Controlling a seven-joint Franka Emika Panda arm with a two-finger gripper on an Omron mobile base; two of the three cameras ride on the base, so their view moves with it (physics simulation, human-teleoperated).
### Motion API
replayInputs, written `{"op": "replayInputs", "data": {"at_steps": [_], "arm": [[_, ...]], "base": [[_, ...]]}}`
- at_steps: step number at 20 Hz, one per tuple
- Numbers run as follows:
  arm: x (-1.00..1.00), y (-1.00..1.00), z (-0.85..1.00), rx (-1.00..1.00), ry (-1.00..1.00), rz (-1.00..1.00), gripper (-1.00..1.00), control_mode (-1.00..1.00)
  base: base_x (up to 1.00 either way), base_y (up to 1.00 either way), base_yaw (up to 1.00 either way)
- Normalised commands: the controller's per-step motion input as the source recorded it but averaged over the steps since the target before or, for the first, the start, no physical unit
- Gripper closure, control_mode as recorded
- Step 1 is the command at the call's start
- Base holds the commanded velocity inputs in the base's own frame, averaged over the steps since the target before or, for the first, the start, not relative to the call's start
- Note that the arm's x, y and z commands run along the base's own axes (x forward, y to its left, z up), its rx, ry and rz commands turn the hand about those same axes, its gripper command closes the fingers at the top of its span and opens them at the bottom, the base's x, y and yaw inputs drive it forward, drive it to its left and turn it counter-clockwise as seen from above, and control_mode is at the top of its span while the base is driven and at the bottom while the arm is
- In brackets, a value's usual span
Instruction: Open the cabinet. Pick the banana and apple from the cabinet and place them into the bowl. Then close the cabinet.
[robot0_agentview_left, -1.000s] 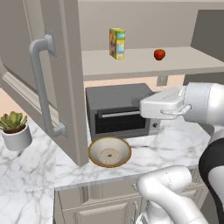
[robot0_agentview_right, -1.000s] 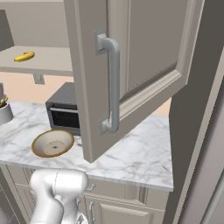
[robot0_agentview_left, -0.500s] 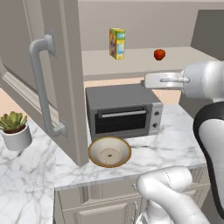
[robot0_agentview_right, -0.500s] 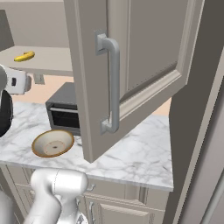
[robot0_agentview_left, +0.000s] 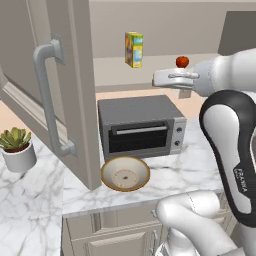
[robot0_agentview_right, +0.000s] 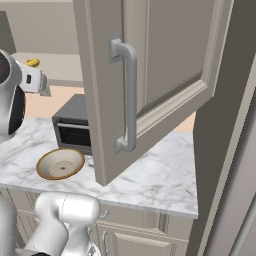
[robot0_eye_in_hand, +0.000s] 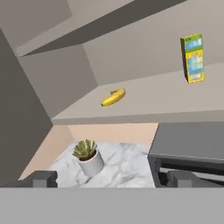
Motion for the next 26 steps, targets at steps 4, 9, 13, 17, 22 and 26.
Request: {"op": "replayInputs", "data": {"at_steps": [4,9,13,17,22,26], "arm": [[0.64,0.25,0.0,-0.07,0.0,-0.11,-1.0,-1.0],[0.68,0.2,0.0,-0.05,0.0,-0.1,-1.0,-1.0],[0.56,0.19,-0.02,0.0,0.0,-0.04,-1.0,-1.0],[0.43,0.3,-0.12,0.0,0.0,0.0,-1.0,-1.0],[0.41,0.38,-0.11,0.0,0.0,0.0,-1.0,-1.0],[0.54,0.4,-0.08,0.0,0.0,0.0,-1.0,-1.0]], "base": [[0.0,0.0,0.0],[0.0,0.0,0.0],[0.0,0.0,0.0],[0.0,0.0,0.0],[0.0,0.0,0.0],[0.0,0.0,0.0]]}}
